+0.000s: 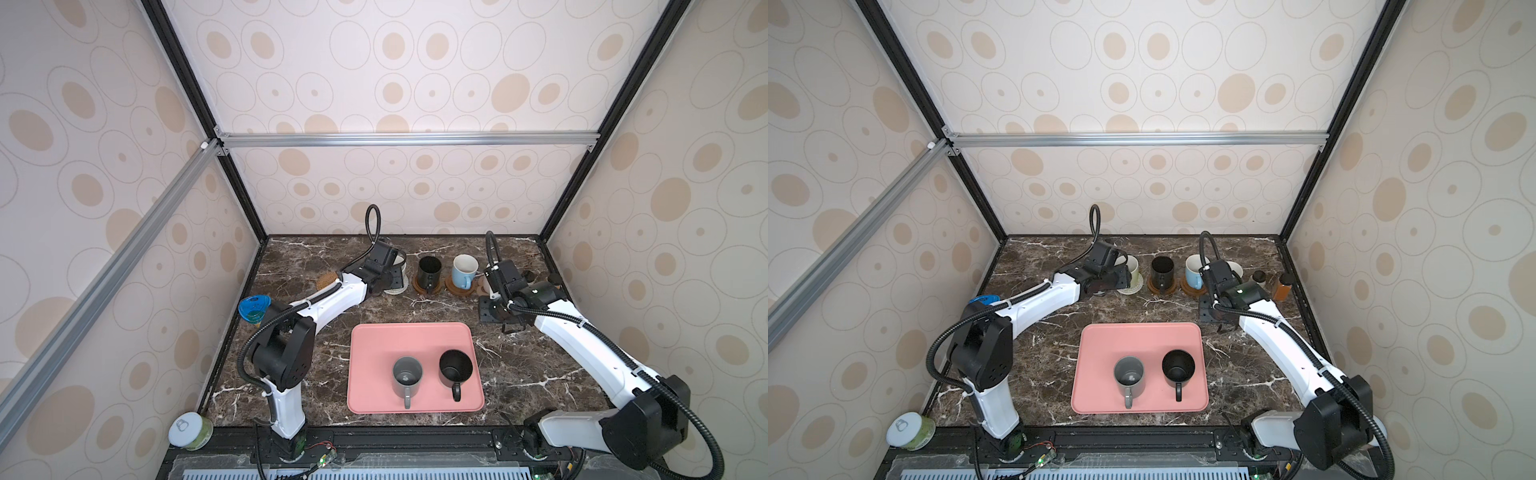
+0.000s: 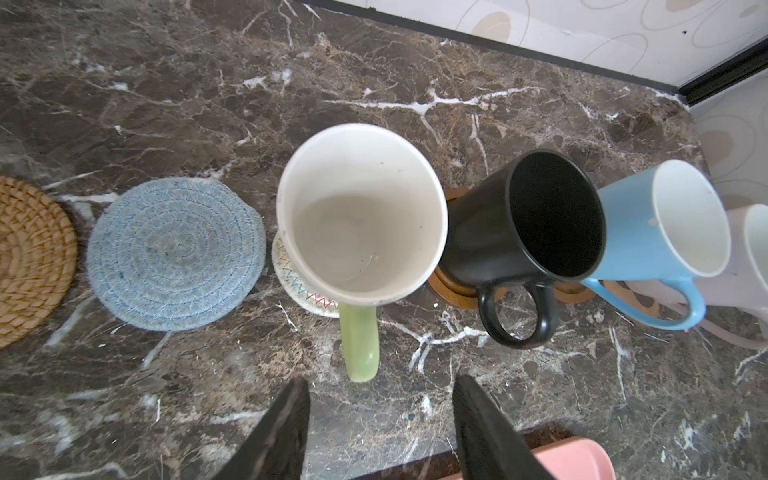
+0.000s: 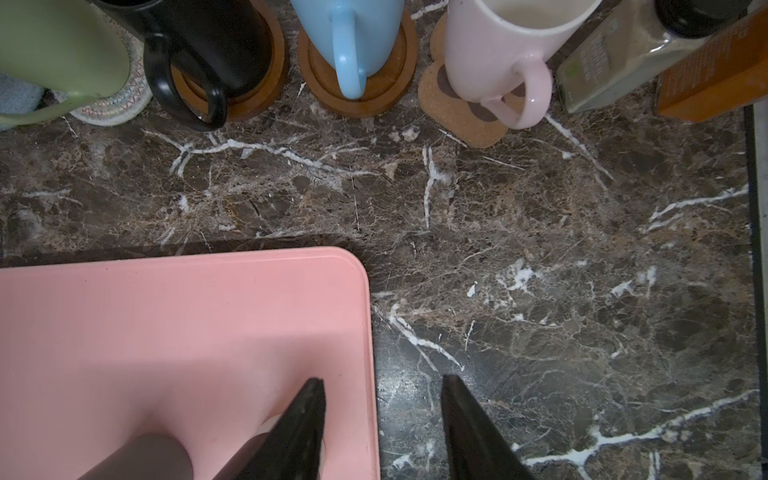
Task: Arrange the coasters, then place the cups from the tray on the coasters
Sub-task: 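Raise the left gripper off the white mug and move it toward the tray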
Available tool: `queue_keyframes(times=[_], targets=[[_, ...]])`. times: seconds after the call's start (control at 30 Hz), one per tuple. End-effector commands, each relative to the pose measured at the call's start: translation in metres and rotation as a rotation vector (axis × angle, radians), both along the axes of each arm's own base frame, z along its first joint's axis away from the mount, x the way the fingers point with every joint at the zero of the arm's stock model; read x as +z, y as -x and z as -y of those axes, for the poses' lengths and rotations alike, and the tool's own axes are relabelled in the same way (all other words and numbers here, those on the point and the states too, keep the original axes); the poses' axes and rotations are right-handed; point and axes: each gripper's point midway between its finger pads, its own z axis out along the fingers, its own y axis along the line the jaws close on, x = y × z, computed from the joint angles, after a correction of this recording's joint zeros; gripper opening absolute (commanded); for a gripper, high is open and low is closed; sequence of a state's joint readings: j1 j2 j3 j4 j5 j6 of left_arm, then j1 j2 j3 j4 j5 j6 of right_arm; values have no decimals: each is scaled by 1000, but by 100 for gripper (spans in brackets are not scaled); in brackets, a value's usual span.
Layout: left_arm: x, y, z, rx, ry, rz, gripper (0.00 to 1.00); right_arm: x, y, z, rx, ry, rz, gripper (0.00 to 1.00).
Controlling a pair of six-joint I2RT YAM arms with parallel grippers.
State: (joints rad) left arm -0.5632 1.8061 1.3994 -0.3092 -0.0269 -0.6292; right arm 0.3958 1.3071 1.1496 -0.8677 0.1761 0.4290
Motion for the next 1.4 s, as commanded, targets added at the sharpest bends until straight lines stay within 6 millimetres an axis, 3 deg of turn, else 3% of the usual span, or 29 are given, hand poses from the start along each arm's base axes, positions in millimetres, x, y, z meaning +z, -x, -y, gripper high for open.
queue_keyframes(times=[0.0, 0.57, 1.03, 1.37], targets=[[12, 15, -5, -26, -15, 12, 57, 1, -3, 2, -11, -2, -3, 49], [45, 82, -27, -120, -38, 2, 60, -3, -4, -1, -11, -12, -17, 49], [66, 173, -30, -350, -80, -52, 61, 3, -17, -6, 22, -4, 7, 49], [53, 236, -23, -455, -133, -182, 61, 2, -29, -17, 58, -21, 4, 49]])
